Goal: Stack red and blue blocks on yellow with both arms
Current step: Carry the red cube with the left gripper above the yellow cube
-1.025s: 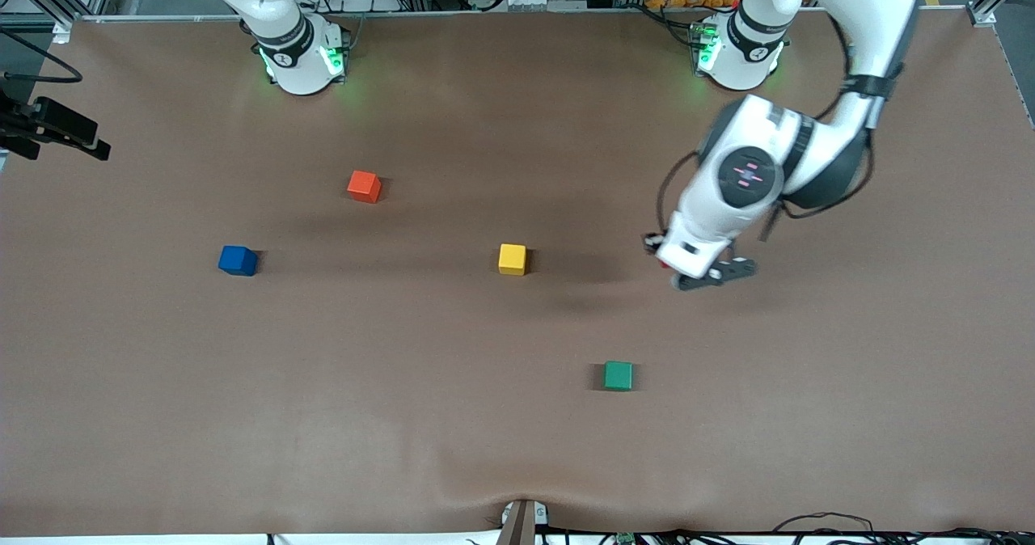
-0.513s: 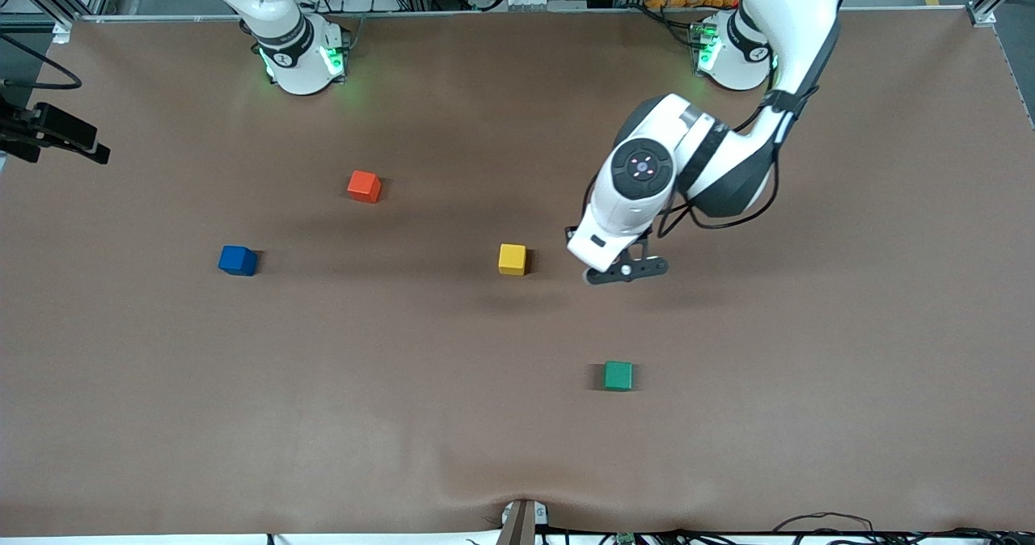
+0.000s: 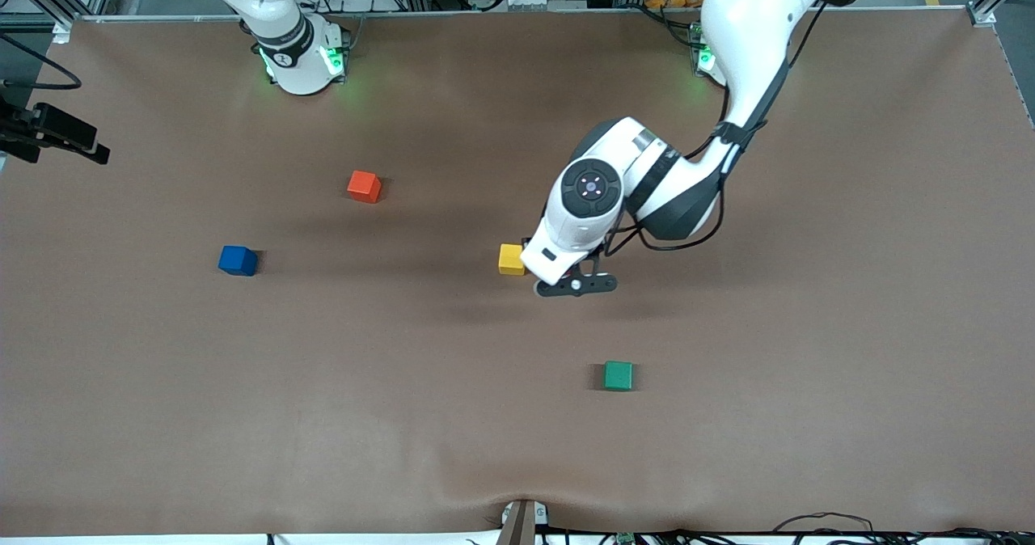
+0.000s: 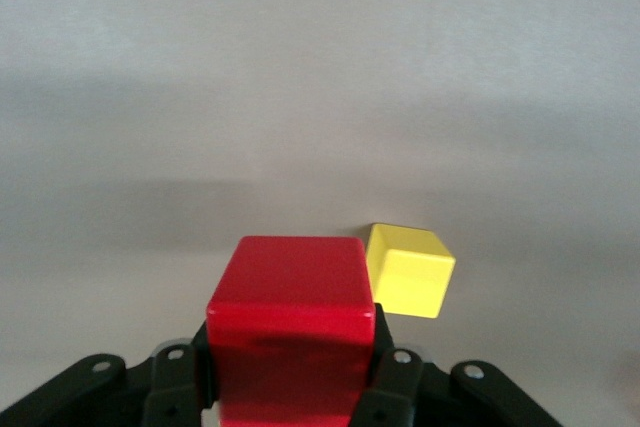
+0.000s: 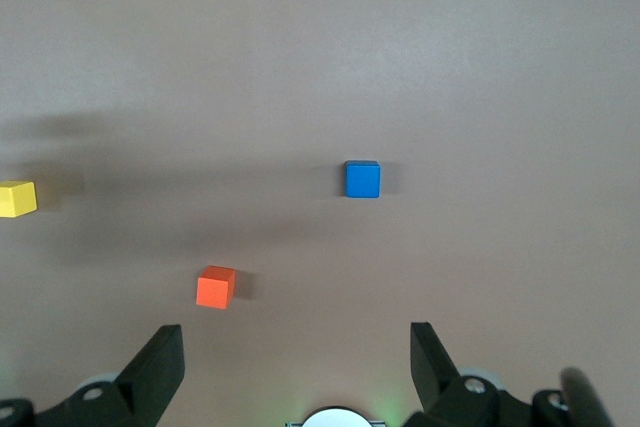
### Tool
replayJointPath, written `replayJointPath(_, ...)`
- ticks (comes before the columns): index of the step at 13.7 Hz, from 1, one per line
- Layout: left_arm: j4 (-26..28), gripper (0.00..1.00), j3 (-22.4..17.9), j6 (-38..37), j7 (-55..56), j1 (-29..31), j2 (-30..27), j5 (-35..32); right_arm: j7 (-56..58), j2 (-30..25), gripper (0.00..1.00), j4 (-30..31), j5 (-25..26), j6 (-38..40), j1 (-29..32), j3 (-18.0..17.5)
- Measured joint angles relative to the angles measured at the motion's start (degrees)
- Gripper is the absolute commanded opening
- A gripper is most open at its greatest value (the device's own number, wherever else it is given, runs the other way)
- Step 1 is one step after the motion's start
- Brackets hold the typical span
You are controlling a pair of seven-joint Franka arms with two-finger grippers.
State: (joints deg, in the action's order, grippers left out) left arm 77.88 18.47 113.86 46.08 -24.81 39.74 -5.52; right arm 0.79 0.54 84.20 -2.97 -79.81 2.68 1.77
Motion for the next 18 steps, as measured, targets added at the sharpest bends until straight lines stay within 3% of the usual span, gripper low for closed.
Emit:
replayJointPath(8, -2.4, 0.0, -2.9, 5.4, -0.8, -6.7, 5.8, 0.0, 0.0, 3.2, 1.0, 0.0, 0.1, -0.3, 0.5, 0.1)
replayJointPath(13, -2.6, 0.0, -8.1, 5.5, -0.6, -14.4, 7.3, 0.0, 1.0, 7.5, 1.0, 0.0, 0.0, -0.8, 3.0, 0.1)
replayJointPath(18, -2.6, 0.0, -8.6, 5.5, -0.6, -15.5, 7.6, 0.0, 1.0, 8.4, 1.0, -0.4, 0.0, -2.3, 3.0, -0.1)
